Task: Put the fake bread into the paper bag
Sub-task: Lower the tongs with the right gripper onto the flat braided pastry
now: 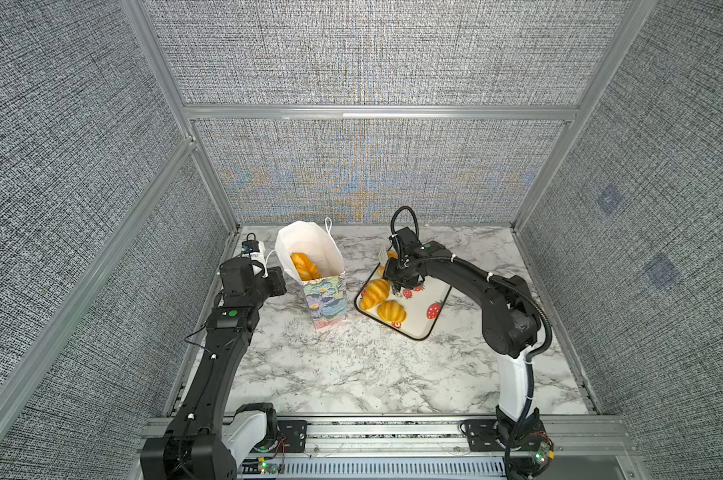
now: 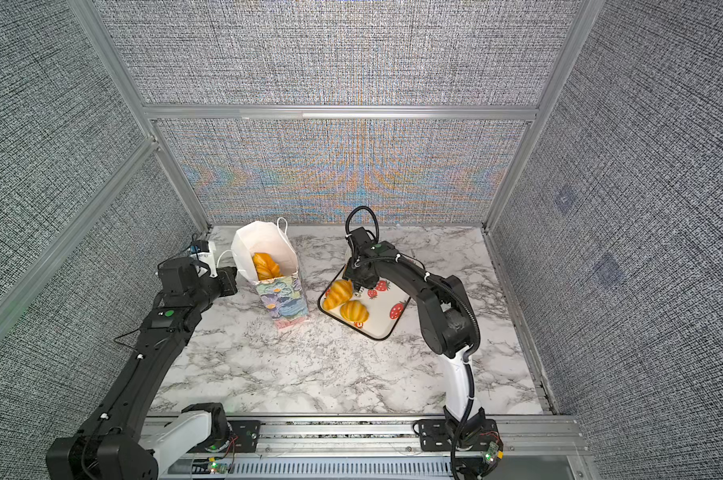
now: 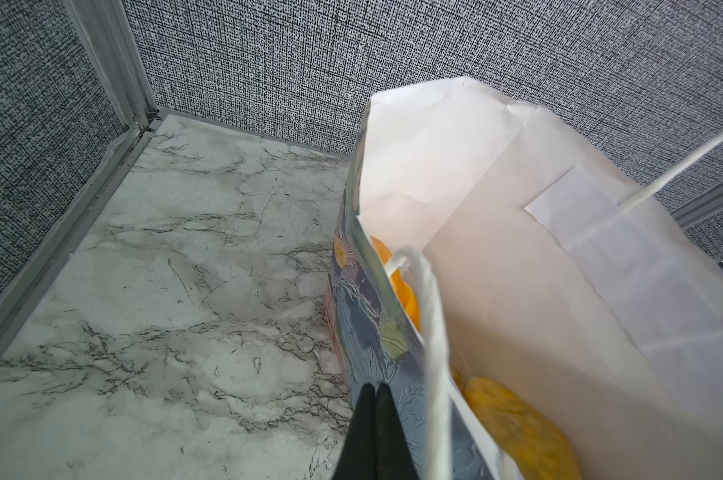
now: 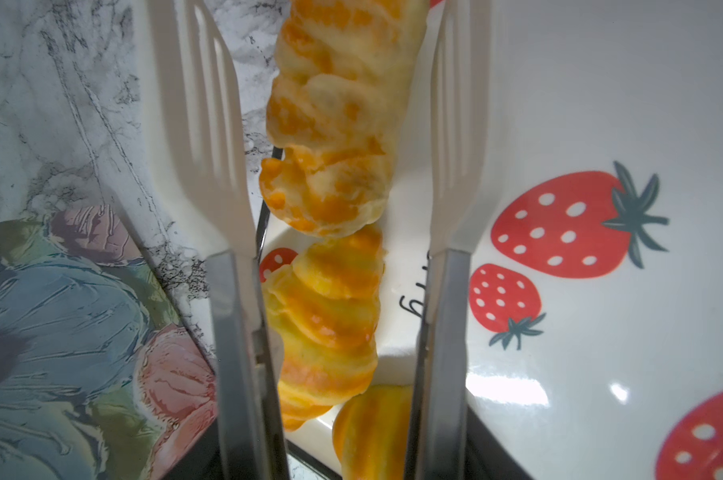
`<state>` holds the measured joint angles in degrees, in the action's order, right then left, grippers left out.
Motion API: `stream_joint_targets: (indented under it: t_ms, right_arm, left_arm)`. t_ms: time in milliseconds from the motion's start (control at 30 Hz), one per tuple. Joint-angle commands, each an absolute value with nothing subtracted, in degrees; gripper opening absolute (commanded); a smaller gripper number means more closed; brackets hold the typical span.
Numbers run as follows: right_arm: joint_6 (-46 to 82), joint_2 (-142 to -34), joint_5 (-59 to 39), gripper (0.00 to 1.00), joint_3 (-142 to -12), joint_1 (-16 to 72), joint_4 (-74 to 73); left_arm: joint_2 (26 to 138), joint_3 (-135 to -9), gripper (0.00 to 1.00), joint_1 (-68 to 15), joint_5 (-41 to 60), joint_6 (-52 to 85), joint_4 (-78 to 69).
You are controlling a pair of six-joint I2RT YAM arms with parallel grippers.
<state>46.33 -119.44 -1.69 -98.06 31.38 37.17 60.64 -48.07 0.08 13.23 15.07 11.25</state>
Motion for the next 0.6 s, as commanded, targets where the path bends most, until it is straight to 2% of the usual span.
stream_joint_targets:
  t_ms: [0,233,567]
  right_arm:
    - [47.0,-120.0,-2.2,0.59,-98.5,31.2,36.5]
    - [47.4,-119.7,-2.3,0.58,-97.5,31.0,35.6]
    - [47.7,-115.4,-2.1,0.42,-92.8,30.0,32.8]
  left_arm:
    - [60.6,-47.9,0.00,0.2,13.5,15.1,10.3]
    - [60.6,-47.9,0.00,0.2,13.5,15.1,10.4]
    - [60.6,-47.9,0.00,0.3,13.5,15.1,10.3]
